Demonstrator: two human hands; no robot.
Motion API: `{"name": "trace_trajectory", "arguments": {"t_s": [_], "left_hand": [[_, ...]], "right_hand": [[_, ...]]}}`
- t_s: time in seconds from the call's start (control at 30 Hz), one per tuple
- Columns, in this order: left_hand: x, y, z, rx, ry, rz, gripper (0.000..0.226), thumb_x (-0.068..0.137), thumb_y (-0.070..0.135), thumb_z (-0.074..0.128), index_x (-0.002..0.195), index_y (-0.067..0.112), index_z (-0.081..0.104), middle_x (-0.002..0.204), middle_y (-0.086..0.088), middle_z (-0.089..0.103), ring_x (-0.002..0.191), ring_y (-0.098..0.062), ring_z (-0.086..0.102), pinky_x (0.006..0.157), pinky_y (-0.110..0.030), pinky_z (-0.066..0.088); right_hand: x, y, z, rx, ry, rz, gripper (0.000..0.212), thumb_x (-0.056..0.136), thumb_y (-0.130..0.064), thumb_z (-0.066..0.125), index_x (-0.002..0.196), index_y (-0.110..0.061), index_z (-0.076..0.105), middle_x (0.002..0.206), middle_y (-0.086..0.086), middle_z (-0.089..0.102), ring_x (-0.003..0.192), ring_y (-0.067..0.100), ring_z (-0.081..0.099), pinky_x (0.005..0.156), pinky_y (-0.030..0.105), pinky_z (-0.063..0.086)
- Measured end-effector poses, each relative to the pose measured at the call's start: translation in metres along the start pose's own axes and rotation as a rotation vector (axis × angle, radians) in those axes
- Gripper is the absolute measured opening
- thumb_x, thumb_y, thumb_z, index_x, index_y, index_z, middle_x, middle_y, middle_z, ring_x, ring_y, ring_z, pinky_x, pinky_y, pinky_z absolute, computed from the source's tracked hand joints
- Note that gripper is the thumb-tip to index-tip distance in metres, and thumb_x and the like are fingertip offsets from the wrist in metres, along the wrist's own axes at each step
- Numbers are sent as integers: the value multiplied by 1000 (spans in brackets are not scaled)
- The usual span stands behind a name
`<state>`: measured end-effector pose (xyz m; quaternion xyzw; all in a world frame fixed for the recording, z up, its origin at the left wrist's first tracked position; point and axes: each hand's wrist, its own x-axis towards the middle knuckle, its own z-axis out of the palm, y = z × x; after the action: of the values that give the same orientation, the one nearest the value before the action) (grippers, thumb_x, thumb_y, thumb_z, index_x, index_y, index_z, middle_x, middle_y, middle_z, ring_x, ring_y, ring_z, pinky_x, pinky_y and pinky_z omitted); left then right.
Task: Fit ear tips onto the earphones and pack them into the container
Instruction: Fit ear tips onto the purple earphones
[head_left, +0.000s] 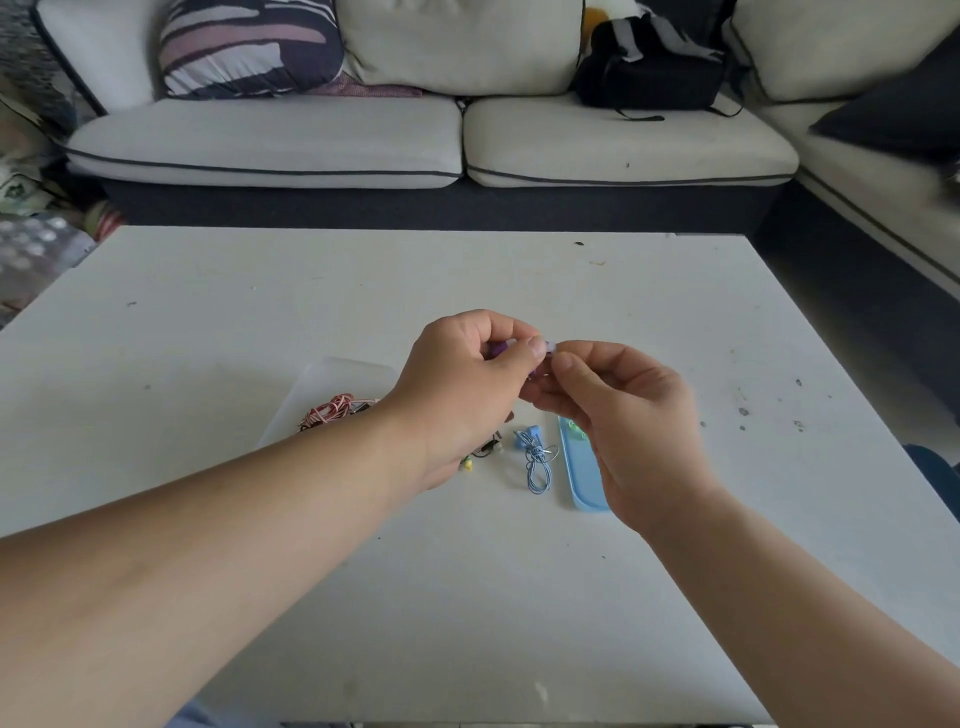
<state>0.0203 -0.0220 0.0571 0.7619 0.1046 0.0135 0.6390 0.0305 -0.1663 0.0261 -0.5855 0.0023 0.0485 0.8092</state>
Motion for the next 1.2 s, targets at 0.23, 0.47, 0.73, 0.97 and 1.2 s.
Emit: {"name": "trace_trajectory", "arguments": {"t_s": [0.23, 0.47, 0.73, 0.97, 1.2], "left_hand": [[2, 1, 1, -23, -39, -14, 10, 98, 22, 68, 92, 24, 75, 80, 2, 73, 51, -4, 59, 50, -19, 45], [2, 0, 4, -20, -28, -11, 9, 98, 23, 68, 92, 24, 75, 76, 6, 72, 53, -7, 57, 51, -21, 46], [5, -2, 7, -39, -15, -25, 7, 97, 23, 69, 97, 21, 75, 77, 5, 73, 50, -3, 58, 49, -19, 45], [5, -1, 2, -43, -49, -57, 10, 99, 23, 66, 97, 21, 75, 78, 7, 75, 50, -5, 57, 51, -22, 45], [5, -3, -5, -77, -117, -98, 11, 99, 21, 67, 96, 18, 78, 81, 0, 75, 58, -16, 58, 53, -27, 45]], "right_hand": [[3, -1, -3, -36, -44, 16, 16, 100, -5, 61, 98, 8, 70, 90, 22, 74, 84, 31, 73, 82, 41, 58], [4, 1, -3, -94, -28, -19, 16, 102, -5, 57, 95, 6, 67, 87, 15, 75, 79, 28, 72, 81, 40, 59], [2, 1, -3, -61, 0, -17, 12, 99, -3, 62, 95, 5, 70, 90, 18, 76, 83, 29, 75, 82, 39, 59], [2, -5, -3, -41, -22, 19, 12, 96, -2, 65, 97, 8, 69, 91, 21, 77, 84, 33, 77, 85, 44, 61], [6, -8, -8, -36, -54, 61, 7, 96, -1, 63, 97, 6, 64, 91, 28, 74, 82, 40, 76, 77, 42, 61]]}}
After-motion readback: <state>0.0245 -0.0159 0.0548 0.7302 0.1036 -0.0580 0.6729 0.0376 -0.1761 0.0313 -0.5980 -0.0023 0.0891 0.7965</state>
